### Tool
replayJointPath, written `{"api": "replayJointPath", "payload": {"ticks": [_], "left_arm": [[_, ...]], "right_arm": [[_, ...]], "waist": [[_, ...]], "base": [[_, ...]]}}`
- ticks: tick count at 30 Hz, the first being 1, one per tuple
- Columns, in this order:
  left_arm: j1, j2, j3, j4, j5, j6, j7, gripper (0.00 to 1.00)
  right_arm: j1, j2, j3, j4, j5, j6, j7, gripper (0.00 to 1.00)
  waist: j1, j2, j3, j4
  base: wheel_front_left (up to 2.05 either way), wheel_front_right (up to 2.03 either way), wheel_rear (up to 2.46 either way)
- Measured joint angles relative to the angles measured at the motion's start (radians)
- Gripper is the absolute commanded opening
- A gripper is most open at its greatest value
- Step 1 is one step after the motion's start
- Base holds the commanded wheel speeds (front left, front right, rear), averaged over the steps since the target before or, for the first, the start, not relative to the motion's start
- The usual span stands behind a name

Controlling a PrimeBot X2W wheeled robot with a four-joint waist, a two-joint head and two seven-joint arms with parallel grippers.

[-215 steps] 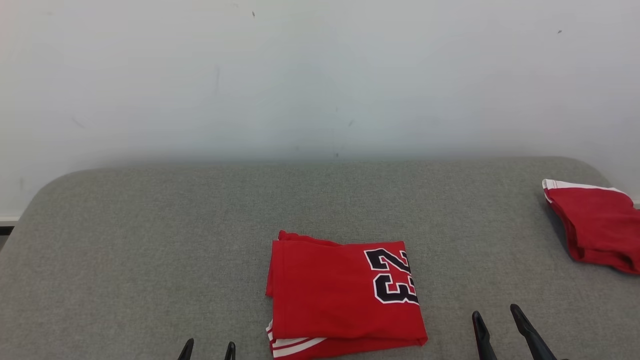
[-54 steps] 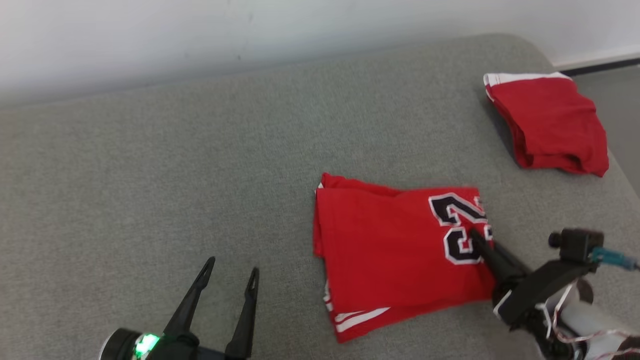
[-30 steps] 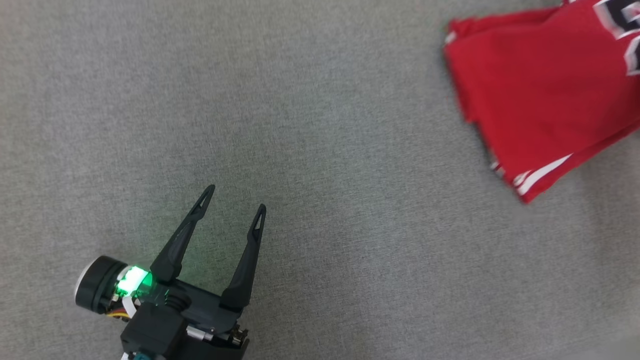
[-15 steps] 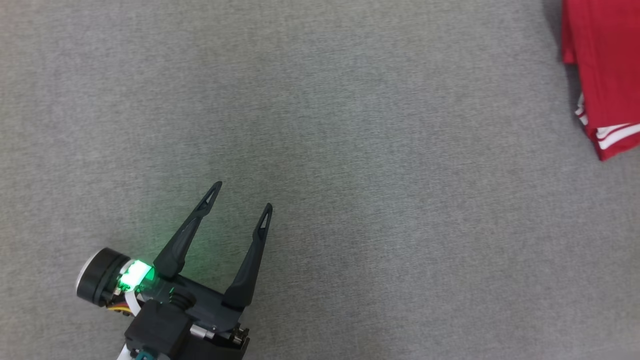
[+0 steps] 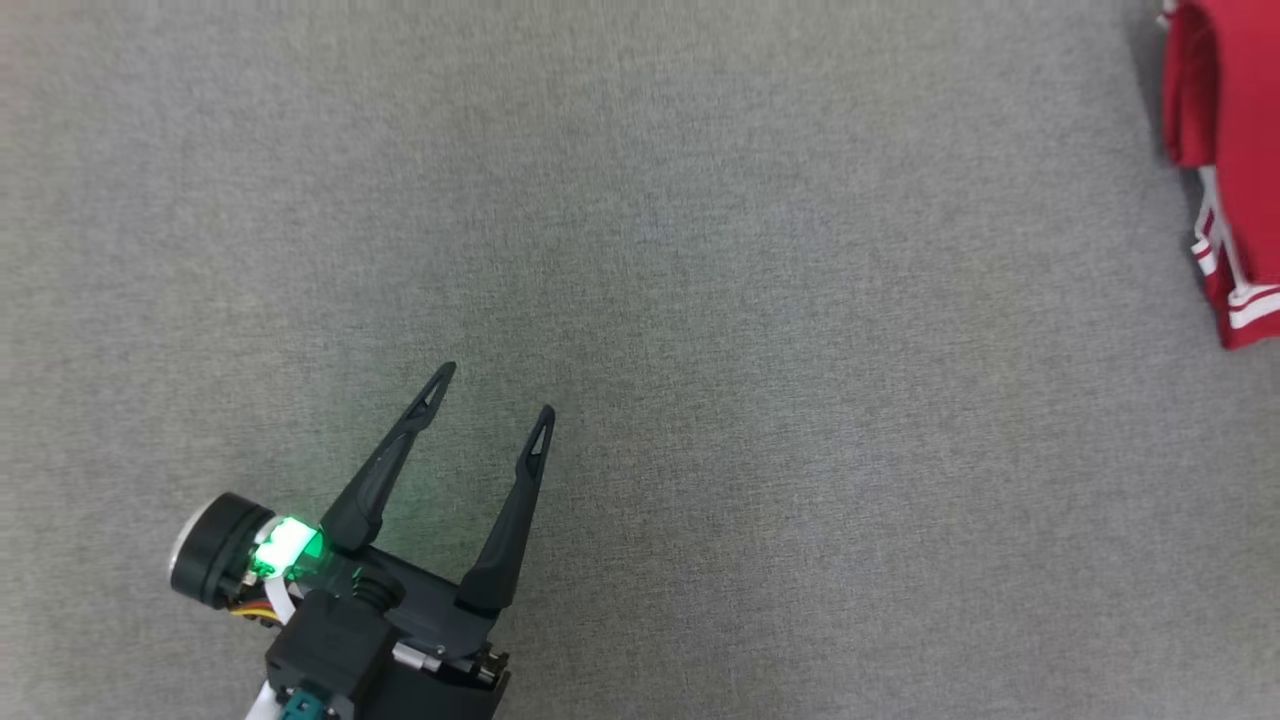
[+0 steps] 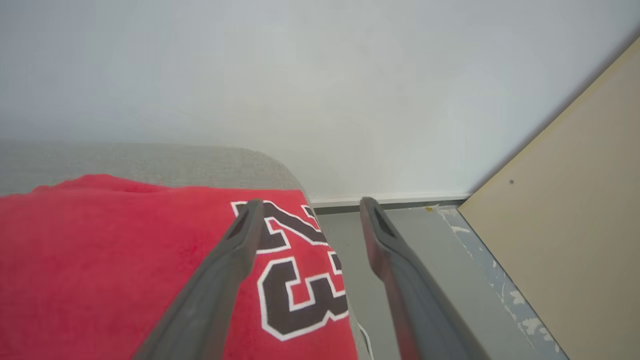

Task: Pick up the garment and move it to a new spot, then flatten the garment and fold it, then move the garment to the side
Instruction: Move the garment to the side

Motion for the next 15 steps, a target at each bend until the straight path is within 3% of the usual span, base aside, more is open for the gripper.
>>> {"api": "replayJointPath", "payload": {"ticks": [6,10,15], "left_arm": [[0.026,-0.034,0.016,0.035,-0.010,0.014,0.000,1.00],[0.074,-0.076,0.049,0.074,-0.040,0.037,0.000,1.00],[0.129,-0.097,0.087,0.141,-0.054,0.066,0.000,1.00]], "right_arm": [[0.070,0.151,-0.125,-0.149,-0.180,0.000,-0.001,1.00],[0.269,0.289,-0.292,-0.316,-0.321,0.000,-0.002,1.00],[0.481,0.450,-0.399,-0.456,-0.444,0.000,-0.003,1.00]], "waist": [[0.0000,0.0000,-0.061,0.007],[-0.0001,-0.0003,-0.133,0.013],[-0.0002,-0.0004,-0.216,0.023]], "base": [[0.00,0.00,0.00],[0.00,0.00,0.00],[0.00,0.00,0.00]]}}
